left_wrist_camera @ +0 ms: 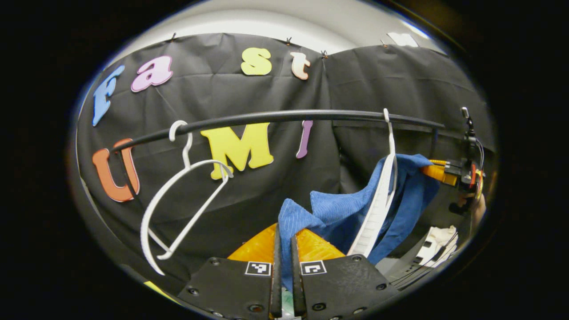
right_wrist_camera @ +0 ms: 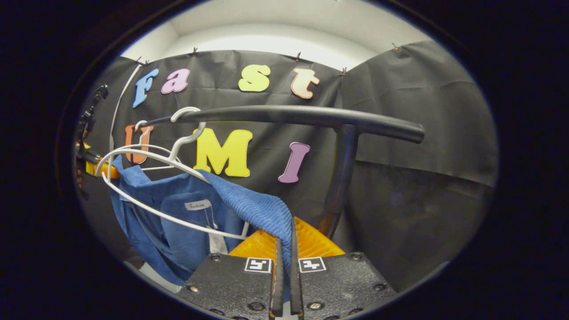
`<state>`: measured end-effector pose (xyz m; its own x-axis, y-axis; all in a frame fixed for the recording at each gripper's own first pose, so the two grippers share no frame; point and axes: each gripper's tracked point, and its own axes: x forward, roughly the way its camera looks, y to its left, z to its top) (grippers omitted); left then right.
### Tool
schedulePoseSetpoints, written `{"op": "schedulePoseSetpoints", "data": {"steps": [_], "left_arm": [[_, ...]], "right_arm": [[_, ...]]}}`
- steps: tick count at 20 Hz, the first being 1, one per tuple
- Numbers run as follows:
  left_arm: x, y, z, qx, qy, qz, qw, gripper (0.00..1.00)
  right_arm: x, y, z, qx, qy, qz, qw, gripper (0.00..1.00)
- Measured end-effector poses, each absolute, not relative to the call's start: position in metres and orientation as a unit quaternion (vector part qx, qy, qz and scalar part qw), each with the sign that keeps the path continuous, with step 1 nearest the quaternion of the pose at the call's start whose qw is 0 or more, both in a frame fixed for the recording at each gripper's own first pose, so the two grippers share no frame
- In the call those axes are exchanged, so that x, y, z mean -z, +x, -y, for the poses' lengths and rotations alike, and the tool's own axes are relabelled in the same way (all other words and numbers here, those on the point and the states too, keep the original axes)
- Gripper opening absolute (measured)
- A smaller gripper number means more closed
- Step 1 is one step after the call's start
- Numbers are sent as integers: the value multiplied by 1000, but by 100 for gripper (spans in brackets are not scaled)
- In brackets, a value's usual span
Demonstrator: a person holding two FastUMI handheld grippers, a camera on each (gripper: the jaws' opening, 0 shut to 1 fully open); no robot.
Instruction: Grasp the clothes on the hanger with both hands and then place them into the laundry hamper below.
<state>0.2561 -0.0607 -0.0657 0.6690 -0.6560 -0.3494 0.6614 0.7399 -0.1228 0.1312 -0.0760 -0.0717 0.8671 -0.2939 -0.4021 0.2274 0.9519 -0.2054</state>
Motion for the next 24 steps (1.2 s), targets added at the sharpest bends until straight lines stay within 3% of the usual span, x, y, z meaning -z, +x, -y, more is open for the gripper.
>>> {"op": "schedulePoseSetpoints", "data": {"steps": [4, 8, 11, 17, 24], "left_arm": [[84, 253, 78, 384, -105, -188, 898, 10], [66, 258, 64, 392, -142, -165, 894, 10], [51, 269, 40, 373, -126, -131, 910, 10], [125, 242, 62, 346, -58, -187, 917, 11], [150, 217, 74, 315, -85, -204, 923, 10]], "right_arm": [[76, 126, 75, 139, -72, -224, 962, 10], [70, 126, 77, 140, -76, -225, 961, 10], [69, 128, 77, 141, -70, -225, 962, 10], [97, 119, 73, 140, -63, -251, 956, 10], [142, 96, 67, 133, -50, -281, 949, 10]]}}
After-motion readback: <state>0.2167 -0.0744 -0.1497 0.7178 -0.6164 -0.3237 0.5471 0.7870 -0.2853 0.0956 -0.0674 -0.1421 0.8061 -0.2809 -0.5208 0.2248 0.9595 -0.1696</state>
